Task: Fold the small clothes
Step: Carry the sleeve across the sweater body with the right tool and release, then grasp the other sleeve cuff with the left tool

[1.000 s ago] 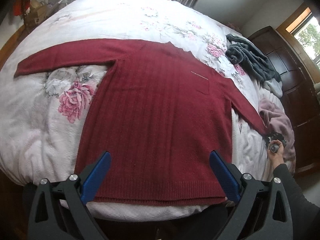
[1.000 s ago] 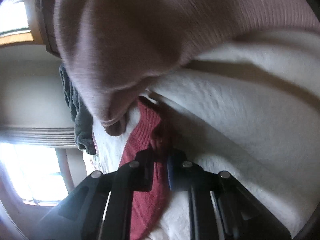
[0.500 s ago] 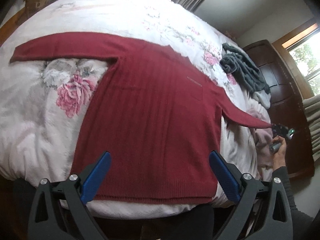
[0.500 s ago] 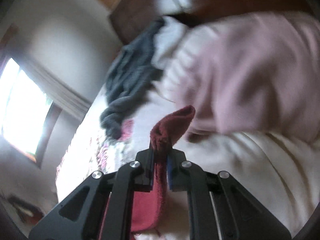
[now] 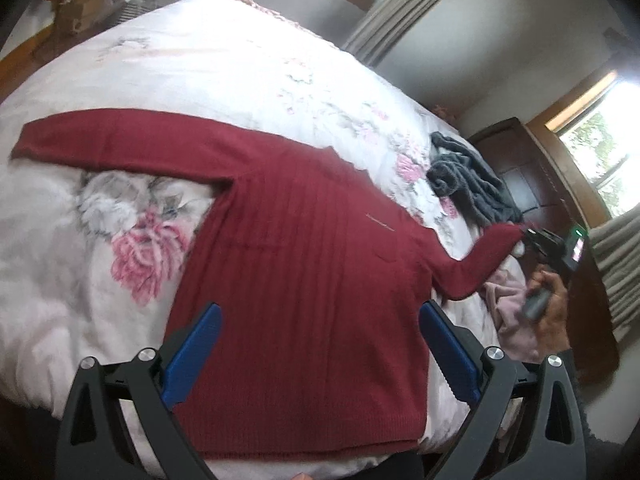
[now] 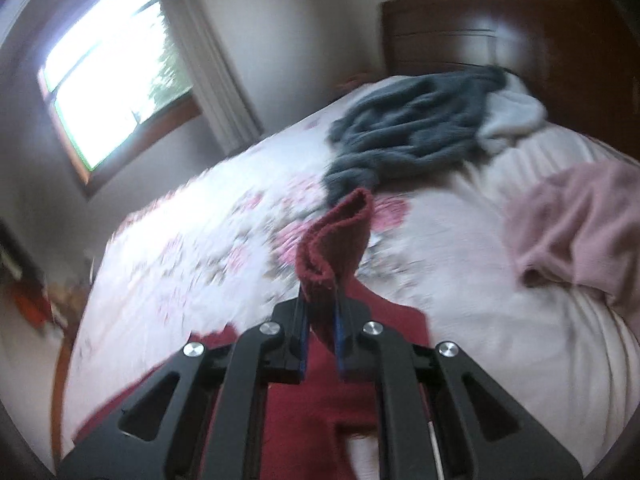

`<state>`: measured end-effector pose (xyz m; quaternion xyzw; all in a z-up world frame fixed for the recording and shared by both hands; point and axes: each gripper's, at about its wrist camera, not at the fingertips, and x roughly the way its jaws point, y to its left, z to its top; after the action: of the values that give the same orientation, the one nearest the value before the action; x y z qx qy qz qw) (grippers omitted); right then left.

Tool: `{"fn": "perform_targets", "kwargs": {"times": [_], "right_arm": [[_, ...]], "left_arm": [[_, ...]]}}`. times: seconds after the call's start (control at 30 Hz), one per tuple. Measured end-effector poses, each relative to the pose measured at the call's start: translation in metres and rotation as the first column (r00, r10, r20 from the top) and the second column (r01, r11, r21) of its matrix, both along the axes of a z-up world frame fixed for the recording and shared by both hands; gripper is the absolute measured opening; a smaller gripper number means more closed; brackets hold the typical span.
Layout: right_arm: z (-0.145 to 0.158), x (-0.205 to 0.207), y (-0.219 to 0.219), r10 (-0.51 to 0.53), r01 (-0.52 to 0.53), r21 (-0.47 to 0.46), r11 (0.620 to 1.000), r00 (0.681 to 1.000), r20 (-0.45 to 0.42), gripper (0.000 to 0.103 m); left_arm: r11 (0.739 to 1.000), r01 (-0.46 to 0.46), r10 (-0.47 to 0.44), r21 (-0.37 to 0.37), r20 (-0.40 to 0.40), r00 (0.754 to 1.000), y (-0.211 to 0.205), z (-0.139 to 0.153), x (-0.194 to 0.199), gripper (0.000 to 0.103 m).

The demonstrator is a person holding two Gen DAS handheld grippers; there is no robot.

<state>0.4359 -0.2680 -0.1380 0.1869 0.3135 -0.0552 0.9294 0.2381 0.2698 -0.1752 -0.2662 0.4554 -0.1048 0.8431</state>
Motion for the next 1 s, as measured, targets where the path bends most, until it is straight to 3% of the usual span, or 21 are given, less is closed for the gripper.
{"fn": "perform_targets", "kwargs": {"times": [0.17, 0.3, 0.53, 0.63, 0.67, 0.7, 0.8, 0.9, 1.0], "right_arm": [[-0.032, 0.021, 0.075, 0.113, -0.116, -0.051, 0.992, 0.992, -0.057, 0.009], [-0.07, 0.036, 0.133, 0.181, -0.196, -0.113, 0.974, 0.974, -0.134, 0.009], [-0.16, 0.054, 0.215, 0.26, -0.326, -0.208, 0.922, 0.921, -0.288, 0.009], [-0.19, 0.054, 0.235, 0.318, -0.396, -0.182, 0.9, 0.883, -0.347, 0.023], [-0.192, 0.05, 0.237, 0.338, -0.413, -0.169, 0.895, 0.874, -0.349, 0.032], [-0.191, 0.041, 0.235, 0.354, -0.42, -0.158, 0.894, 0.876, -0.328, 0.043], [-0.176, 0.0, 0.208, 0.317, -0.355, -0.127, 0.926, 0.915, -0.247, 0.064], [-0.172, -0.054, 0.175, 0.271, -0.293, -0.077, 0.953, 0.937, -0.22, 0.065], [-0.171, -0.121, 0.149, 0.176, -0.196, -0.103, 0.975, 0.967, -0.183, 0.067]], "left_arm": [[0.993, 0.105, -0.103, 0.052, -0.035, 0.994, -0.006, -0.005, 0.016, 0.099], [0.989, 0.147, -0.147, -0.013, -0.091, 0.985, -0.009, -0.019, 0.029, 0.099], [0.978, 0.194, -0.2, -0.071, -0.091, 0.976, -0.03, -0.035, 0.05, 0.099], [0.967, 0.223, -0.234, -0.125, -0.09, 0.968, -0.043, -0.044, 0.067, 0.099], [0.963, 0.229, -0.243, -0.141, -0.091, 0.966, -0.046, -0.048, 0.072, 0.099], [0.956, 0.237, -0.255, -0.173, -0.088, 0.963, -0.05, -0.051, 0.08, 0.099], [0.924, 0.246, -0.283, -0.294, -0.089, 0.955, -0.064, -0.068, 0.109, 0.099], [0.877, 0.23, -0.305, -0.423, -0.118, 0.945, -0.082, -0.096, 0.148, 0.099], [0.832, 0.18, -0.313, -0.524, -0.176, 0.933, -0.11, -0.134, 0.19, 0.099]]}}
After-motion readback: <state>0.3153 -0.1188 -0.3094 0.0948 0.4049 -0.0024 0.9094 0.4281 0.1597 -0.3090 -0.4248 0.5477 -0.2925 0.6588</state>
